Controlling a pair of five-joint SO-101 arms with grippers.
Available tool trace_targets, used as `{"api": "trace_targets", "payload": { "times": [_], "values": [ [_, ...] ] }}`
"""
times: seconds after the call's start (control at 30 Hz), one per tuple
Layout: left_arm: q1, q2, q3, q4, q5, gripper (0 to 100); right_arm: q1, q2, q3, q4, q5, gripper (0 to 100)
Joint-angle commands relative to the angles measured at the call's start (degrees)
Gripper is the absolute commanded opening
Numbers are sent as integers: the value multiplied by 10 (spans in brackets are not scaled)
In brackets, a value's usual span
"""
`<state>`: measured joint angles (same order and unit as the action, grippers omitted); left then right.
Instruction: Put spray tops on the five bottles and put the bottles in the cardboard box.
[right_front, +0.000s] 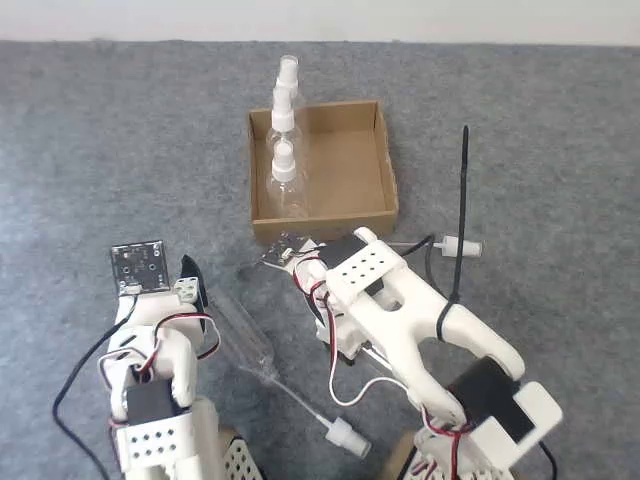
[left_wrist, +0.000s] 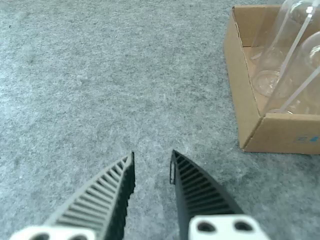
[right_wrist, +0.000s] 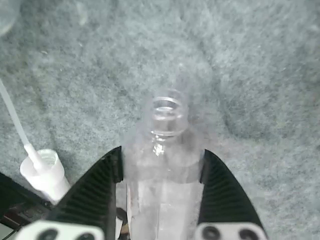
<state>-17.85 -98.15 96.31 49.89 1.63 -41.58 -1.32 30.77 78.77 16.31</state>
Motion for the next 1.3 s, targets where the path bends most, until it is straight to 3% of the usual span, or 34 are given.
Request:
{"api": "trace_targets", "payload": {
  "times": [0.0,0.2,0.47,0.6,0.8,1.27],
  "values": [
    [-3,-8,-3,-16,-3,113,-2,-95,-35,43,-4,55],
    [-4,-8,-3,-16,-4,113,36,-215,-32,75,-5,54],
    [-3,-8,-7,-9,-111,122,160,-325,-32,74,-6,53],
    [0,-8,-48,40,-128,197,208,-369,-32,72,-6,53],
    [2,-3,-134,85,-143,209,265,-415,-32,64,-36,52],
    [172,-2,-267,274,-278,209,435,-439,-32,-12,-95,52]
  ]
}}
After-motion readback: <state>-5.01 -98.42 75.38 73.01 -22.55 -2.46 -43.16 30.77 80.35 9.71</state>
